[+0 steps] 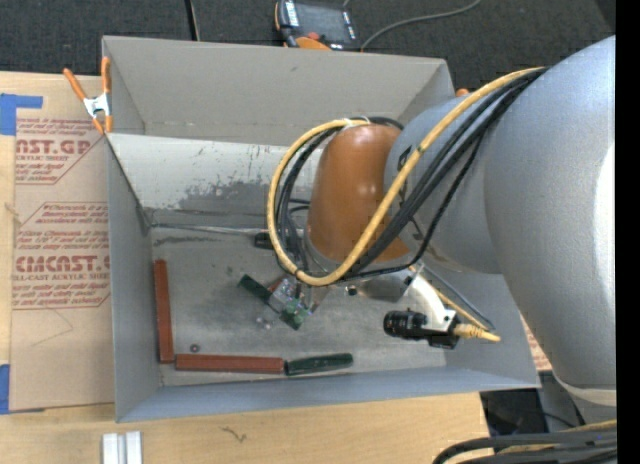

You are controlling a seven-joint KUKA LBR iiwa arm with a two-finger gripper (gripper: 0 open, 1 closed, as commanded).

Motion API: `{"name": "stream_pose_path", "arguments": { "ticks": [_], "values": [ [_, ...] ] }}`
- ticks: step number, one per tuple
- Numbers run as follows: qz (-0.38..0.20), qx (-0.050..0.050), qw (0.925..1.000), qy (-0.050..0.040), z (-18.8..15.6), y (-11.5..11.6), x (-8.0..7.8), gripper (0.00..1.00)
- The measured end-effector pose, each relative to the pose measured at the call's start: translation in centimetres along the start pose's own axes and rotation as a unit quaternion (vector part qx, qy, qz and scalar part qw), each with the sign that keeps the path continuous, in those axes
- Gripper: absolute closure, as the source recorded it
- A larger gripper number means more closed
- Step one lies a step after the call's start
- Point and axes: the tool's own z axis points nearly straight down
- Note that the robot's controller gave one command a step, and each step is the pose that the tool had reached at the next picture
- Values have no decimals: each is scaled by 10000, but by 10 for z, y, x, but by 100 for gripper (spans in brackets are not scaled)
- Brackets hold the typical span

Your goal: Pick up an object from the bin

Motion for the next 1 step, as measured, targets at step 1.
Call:
{"name": "stream_pose_path", "arguments": {
  "ticks": [1],
  "values": [
    [-5,25,10000,19,-7,0,0,100]
  ]
}}
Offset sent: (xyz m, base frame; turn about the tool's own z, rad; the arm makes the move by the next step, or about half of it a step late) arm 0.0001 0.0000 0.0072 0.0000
